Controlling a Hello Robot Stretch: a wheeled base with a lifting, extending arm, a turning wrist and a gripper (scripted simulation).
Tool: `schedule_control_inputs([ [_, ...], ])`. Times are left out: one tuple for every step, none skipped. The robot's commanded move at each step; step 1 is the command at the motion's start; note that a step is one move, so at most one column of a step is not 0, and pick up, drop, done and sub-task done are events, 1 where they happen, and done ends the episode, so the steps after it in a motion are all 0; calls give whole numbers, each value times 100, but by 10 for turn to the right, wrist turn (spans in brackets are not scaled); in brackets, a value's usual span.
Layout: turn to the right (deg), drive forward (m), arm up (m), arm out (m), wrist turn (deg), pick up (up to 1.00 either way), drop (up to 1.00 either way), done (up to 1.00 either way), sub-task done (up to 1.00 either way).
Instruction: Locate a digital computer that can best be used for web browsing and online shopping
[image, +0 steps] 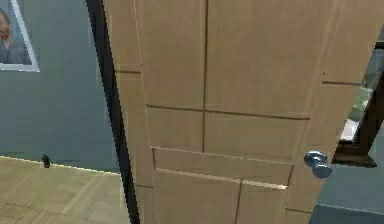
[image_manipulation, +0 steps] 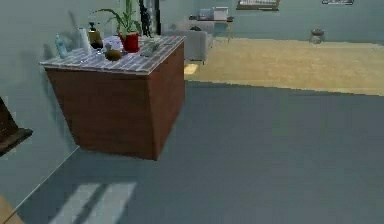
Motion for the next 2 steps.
schedule_control_inputs([
  [-450, 0, 0, 0, 0, 0, 0, 0, 0],
  [-90, 0, 0, 0, 0, 0, 0, 0, 0],
])
